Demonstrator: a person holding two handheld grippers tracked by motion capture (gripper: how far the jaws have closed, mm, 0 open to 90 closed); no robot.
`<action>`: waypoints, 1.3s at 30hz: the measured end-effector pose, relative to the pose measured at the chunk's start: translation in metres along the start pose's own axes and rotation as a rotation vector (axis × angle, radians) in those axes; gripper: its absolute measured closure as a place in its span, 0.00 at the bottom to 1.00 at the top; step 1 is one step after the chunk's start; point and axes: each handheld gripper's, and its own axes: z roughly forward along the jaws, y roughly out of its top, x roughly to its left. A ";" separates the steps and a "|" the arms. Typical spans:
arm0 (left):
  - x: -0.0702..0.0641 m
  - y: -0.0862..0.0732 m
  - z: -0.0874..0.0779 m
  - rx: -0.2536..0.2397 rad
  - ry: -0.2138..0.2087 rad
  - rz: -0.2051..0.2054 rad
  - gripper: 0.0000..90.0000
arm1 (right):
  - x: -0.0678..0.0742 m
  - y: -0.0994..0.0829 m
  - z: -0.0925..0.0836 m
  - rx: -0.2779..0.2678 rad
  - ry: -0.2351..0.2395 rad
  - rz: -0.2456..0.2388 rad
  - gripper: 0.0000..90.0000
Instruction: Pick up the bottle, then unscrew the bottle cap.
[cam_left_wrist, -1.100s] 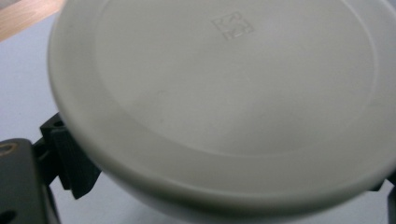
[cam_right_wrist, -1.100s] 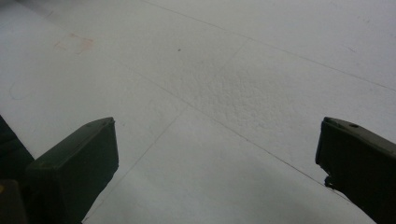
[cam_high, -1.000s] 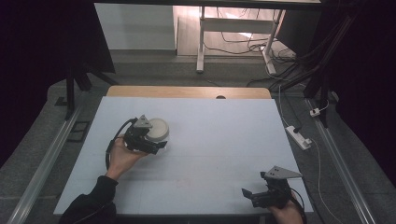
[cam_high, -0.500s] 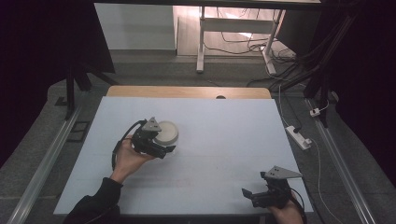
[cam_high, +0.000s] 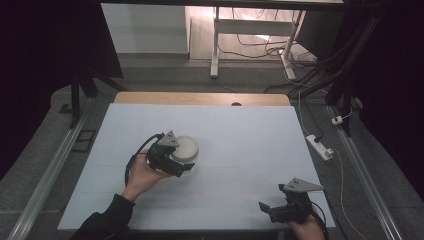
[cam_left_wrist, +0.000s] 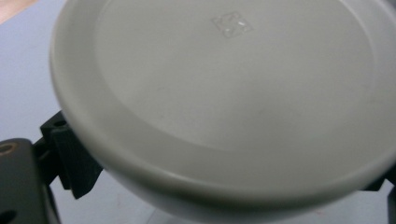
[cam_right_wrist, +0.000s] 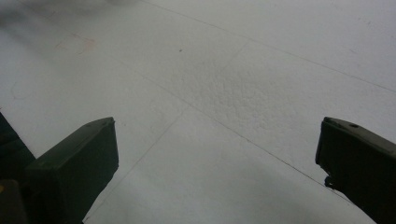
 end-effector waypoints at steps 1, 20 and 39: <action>-0.002 0.001 0.000 -0.002 -0.006 0.004 0.08 | 0.000 0.000 0.000 0.000 0.000 0.000 0.00; -0.029 0.010 0.004 -0.006 -0.091 0.058 0.08 | 0.001 0.000 0.000 0.004 -0.001 -0.007 0.00; -0.035 0.011 0.006 -0.007 -0.100 0.081 0.08 | 0.001 0.000 0.000 -0.003 -0.003 -0.004 0.00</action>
